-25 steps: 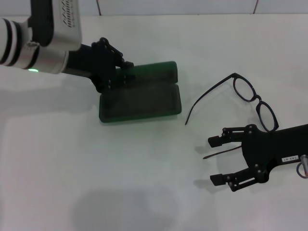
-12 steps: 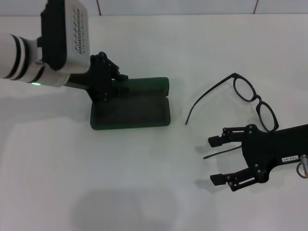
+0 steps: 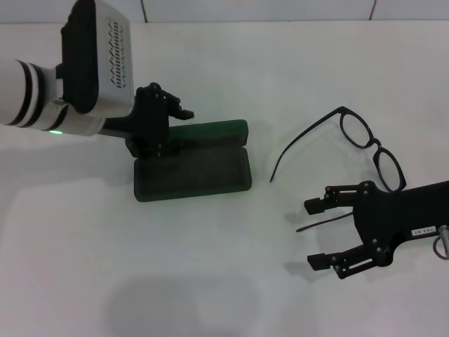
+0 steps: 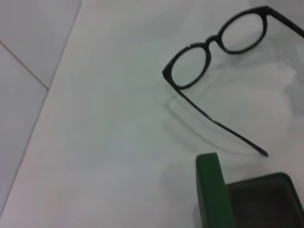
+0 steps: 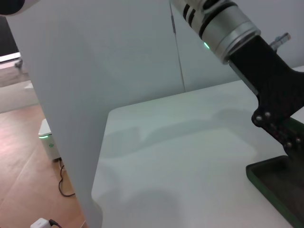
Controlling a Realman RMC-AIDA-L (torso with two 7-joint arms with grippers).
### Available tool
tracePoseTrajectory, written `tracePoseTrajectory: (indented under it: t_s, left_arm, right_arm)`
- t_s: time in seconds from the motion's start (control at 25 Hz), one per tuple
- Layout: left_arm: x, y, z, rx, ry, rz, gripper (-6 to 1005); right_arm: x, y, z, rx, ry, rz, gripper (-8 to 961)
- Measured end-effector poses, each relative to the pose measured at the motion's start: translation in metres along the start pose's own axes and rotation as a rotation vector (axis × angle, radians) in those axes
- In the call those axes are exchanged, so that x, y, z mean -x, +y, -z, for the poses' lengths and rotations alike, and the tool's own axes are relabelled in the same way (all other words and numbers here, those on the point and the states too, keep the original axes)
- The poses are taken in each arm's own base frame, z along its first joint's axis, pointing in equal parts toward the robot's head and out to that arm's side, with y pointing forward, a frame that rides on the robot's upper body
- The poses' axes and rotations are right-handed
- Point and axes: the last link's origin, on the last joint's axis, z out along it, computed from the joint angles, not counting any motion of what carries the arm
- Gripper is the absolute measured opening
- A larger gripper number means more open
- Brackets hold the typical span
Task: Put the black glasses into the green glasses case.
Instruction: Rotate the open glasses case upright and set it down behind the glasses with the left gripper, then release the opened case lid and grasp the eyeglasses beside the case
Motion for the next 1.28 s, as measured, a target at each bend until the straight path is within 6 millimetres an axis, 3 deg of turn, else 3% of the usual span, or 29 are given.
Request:
tracePoseTrajectory:
  t_s: [0.2, 0.32, 0.4, 0.56, 0.72, 0.96, 1.08, 1.28]
  left_arm:
    - [-0.001, 0.000, 0.002, 0.002, 0.010, 0.030, 338]
    - [-0.005, 0.001, 0.005, 0.020, 0.037, 0.060, 492]
    - [-0.008, 0.000, 0.011, 0.028, 0.071, 0.097, 543]
    - [-0.009, -0.003, 0.027, 0.027, 0.158, 0.228, 644]
    - [0.006, 0.000, 0.041, 0.028, 0.235, 0.455, 676]
    - [0.044, 0.034, 0.047, 0.079, 0.324, 0.733, 849]
    - [0.058, 0.053, 0.051, 0.102, 0.358, 0.787, 858]
    - [0.069, 0.080, 0.061, 0.112, 0.447, 0.800, 874]
  right_arm:
    - [0.000, 0.000, 0.000, -0.003, 0.001, -0.001, 875]
    - [0.000, 0.000, 0.001, -0.004, 0.000, -0.002, 875]
    - [0.000, -0.001, 0.001, -0.006, -0.001, -0.003, 874]
    - [0.001, -0.001, 0.002, -0.010, -0.007, -0.002, 874]
    - [0.005, -0.004, 0.009, -0.028, -0.035, -0.025, 874]
    - [0.021, -0.022, 0.035, -0.100, -0.073, -0.182, 873]
    - [0.038, -0.043, 0.063, -0.157, -0.033, -0.334, 873]
    - [0.056, -0.064, 0.085, -0.227, 0.056, -0.522, 873]
